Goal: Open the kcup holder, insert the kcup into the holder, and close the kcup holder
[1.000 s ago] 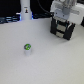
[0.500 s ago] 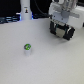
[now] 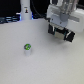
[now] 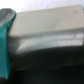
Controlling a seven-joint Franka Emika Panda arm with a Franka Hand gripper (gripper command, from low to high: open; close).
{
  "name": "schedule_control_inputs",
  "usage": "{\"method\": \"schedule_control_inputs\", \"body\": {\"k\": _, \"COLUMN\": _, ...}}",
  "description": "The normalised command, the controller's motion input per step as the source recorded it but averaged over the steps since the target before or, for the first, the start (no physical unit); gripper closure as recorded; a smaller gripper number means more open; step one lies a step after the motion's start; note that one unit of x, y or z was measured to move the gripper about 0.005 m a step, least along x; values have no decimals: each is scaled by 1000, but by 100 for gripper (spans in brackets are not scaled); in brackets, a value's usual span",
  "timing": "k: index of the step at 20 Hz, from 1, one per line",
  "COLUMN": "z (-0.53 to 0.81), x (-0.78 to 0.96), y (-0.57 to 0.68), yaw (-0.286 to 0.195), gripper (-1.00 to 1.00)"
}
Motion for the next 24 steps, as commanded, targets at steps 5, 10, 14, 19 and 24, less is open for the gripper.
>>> {"method": "schedule_control_inputs", "body": {"k": 5, "z": 135, "x": 837, "y": -408, "yaw": -67, "gripper": 100}}
{"method": "schedule_control_inputs", "body": {"k": 10, "z": 148, "x": 772, "y": -429, "yaw": -72, "gripper": 100}}
{"method": "schedule_control_inputs", "body": {"k": 14, "z": 92, "x": 314, "y": -125, "yaw": -7, "gripper": -100}}
{"method": "schedule_control_inputs", "body": {"k": 19, "z": 177, "x": 105, "y": -61, "yaw": -52, "gripper": -100}}
{"method": "schedule_control_inputs", "body": {"k": 24, "z": 353, "x": 103, "y": -171, "yaw": -105, "gripper": -100}}
